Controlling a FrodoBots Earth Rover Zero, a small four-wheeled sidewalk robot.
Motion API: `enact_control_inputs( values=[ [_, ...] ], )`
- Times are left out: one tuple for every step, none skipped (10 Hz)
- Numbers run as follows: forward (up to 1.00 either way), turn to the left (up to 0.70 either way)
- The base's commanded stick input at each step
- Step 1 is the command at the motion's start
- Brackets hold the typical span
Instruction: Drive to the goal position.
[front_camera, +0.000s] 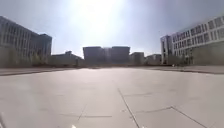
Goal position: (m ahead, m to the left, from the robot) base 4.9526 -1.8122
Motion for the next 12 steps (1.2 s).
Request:
enact_control_inputs(
  values=[
    [0.7, 0.0],
    [0.7, 0.0],
    [0.7, 0.0],
    [0.7, 0.0],
    [0.7, 0.0],
    [0.7, 0.0],
    [0.7, 0.0],
    [0.7, 0.0],
    [0.7, 0.0],
    [0.7, 0.0],
    [0.7, 0.0],
    [0.7, 0.0]
  ],
)
